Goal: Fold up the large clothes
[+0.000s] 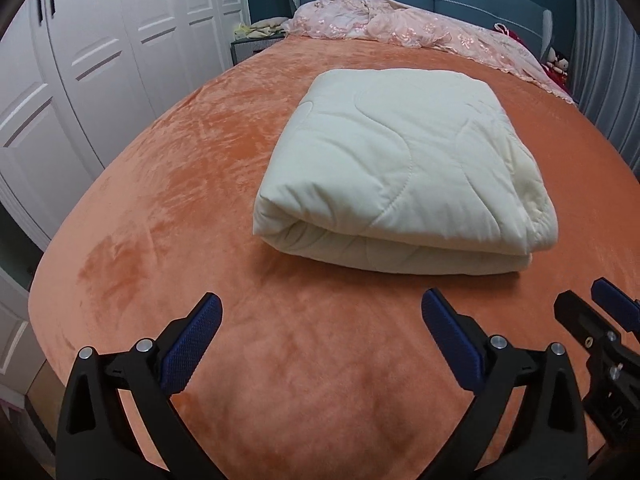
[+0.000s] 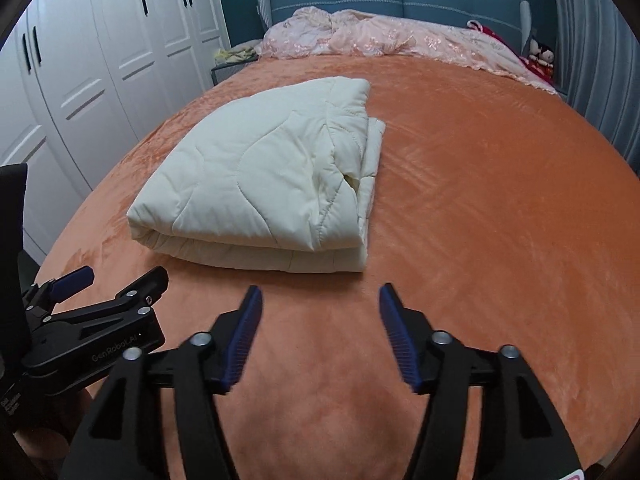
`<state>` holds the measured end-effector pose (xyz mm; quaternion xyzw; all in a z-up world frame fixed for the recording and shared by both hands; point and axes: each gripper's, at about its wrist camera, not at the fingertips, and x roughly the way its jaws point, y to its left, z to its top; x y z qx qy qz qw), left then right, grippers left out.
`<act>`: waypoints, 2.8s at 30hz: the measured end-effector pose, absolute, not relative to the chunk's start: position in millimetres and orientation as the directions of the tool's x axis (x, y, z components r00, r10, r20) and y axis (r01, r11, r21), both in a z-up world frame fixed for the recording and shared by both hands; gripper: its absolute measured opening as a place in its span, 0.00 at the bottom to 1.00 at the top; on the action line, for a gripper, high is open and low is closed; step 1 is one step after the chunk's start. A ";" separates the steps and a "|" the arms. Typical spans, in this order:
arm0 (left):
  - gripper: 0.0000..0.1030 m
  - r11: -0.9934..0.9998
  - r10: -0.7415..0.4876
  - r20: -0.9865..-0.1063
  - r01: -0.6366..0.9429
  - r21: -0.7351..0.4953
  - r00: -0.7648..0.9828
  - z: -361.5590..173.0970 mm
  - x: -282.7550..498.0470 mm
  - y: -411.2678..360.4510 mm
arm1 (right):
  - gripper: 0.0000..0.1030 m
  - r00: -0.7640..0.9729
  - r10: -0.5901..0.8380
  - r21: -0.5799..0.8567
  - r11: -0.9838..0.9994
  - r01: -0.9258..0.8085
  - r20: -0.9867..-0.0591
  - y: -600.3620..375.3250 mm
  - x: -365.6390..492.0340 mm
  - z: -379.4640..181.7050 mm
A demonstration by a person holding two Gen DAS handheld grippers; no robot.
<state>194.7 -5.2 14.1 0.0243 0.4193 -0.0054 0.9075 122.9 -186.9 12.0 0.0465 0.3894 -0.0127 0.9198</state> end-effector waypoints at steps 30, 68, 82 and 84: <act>0.95 0.999 0.032 -0.713 -0.006 0.040 0.700 -60.9 136.7 -1.7 | 0.87 0.713 -0.054 0.041 0.992 0.116 -0.699 -177.2 73.3 -79.1; 0.96 0.998 0.046 -0.726 -0.006 0.058 0.686 -65.7 139.8 -3.3 | 0.95 0.691 -0.042 0.035 0.995 0.096 -0.721 -169.8 78.4 -86.6; 0.96 0.998 0.044 -0.727 -0.006 0.056 0.686 -66.3 139.9 -1.9 | 0.95 0.689 -0.036 0.042 0.995 0.096 -0.724 -169.1 79.2 -89.0; 0.96 0.998 0.043 -0.726 -0.005 0.055 0.686 -66.2 140.0 -1.8 | 0.95 0.689 -0.035 0.043 0.995 0.095 -0.724 -169.5 79.2 -88.8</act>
